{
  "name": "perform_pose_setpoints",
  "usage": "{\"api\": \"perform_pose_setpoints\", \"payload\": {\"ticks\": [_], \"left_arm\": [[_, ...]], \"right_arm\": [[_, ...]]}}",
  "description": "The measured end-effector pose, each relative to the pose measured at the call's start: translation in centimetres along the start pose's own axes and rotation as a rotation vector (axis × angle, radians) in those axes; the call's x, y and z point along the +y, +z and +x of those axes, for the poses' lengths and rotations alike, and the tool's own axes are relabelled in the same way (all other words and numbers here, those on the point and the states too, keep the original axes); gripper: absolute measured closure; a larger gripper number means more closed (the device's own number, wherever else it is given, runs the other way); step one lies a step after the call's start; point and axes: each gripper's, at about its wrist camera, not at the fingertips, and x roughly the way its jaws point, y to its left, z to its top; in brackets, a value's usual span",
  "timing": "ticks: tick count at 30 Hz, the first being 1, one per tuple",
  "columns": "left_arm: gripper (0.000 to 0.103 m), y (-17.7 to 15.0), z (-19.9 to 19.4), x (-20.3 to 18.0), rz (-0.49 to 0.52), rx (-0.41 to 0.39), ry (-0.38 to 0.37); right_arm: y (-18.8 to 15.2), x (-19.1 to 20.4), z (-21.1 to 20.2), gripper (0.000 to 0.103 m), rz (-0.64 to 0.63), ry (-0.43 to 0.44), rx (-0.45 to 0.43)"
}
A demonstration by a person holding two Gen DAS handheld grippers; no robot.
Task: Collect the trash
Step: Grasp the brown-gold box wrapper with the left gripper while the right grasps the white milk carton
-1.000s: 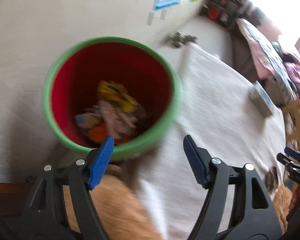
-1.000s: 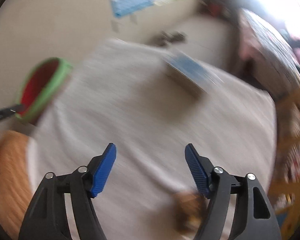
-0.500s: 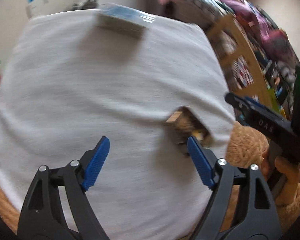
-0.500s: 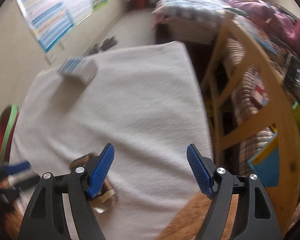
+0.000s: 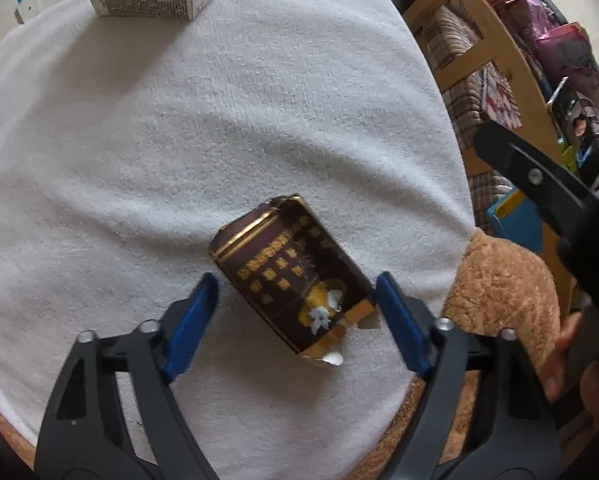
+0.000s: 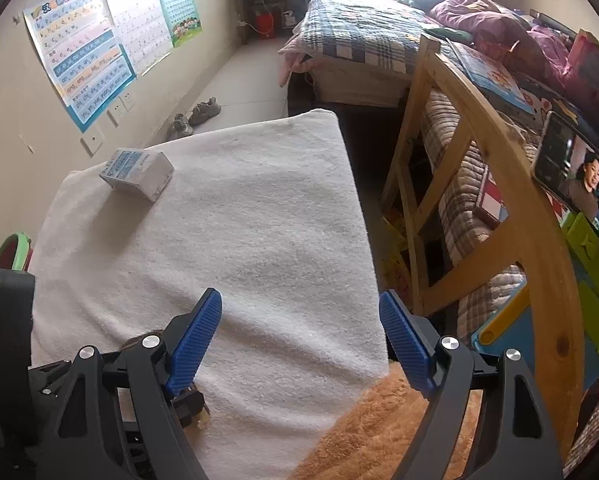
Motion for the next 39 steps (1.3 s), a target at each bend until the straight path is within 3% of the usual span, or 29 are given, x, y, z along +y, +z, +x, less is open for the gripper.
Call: {"api": "perform_pose_setpoints", "payload": {"ticks": [4,7,10,12,13,19,21,23,25,26,27,30,35,39], "left_arm": [[0.051,-0.5,-1.0,1.4,-0.004,0.016,-0.069],[0.051,-1.1,-2.5,3.2,-0.001,-0.015,-0.052],[0.053,-2.1,-4.3,6.4,-0.011,-0.065,0.018],[0.077,-2.7,-5.1,8.4,-0.038,-0.077,0.042],[0.079,-3.2,-5.7,10.0,-0.07,-0.078,0.046],[0.079,-4.6,-7.5,14.3,-0.151,-0.112,0.097],[0.073,-5.1,-8.0,14.6,-0.163,-0.124,0.089],[0.059,-5.3,-8.4,14.7,-0.16,-0.133,0.083],[0.055,-5.4,-8.5,14.7,-0.157,-0.134,0.072],[0.052,-5.4,-8.5,14.7,-0.157,-0.133,0.069],[0.051,-5.4,-8.4,14.6,-0.158,-0.132,0.066],[0.047,-5.1,-8.2,14.5,-0.162,-0.127,0.047],[0.038,-5.0,-8.2,14.3,-0.178,-0.134,0.018],[0.038,-4.8,-7.5,13.9,-0.225,-0.126,0.018]], "right_arm": [[1.1,1.6,0.8,0.025,-0.042,0.045,0.006],[2.9,3.7,1.5,0.025,-0.109,0.098,0.003],[5.4,7.0,2.7,0.02,-0.226,0.13,-0.003],[7.3,9.8,4.0,0.018,-0.326,0.144,0.004],[8.0,11.1,4.6,0.018,-0.367,0.145,0.001],[11.7,18.5,10.7,0.014,-0.605,0.093,0.082],[12.0,20.1,12.8,0.014,-0.675,0.037,0.111],[11.7,21.1,14.5,0.014,-0.727,0.003,0.156],[11.4,21.3,16.0,0.016,-0.755,-0.013,0.212],[11.3,21.1,16.4,0.023,-0.758,-0.015,0.226],[11.1,20.8,16.6,0.033,-0.751,-0.003,0.24],[11.3,19.4,15.8,0.04,-0.665,0.027,0.239],[10.0,15.6,12.2,0.043,-0.508,0.14,0.222],[6.4,11.4,8.5,0.043,-0.389,0.136,0.194]]}}
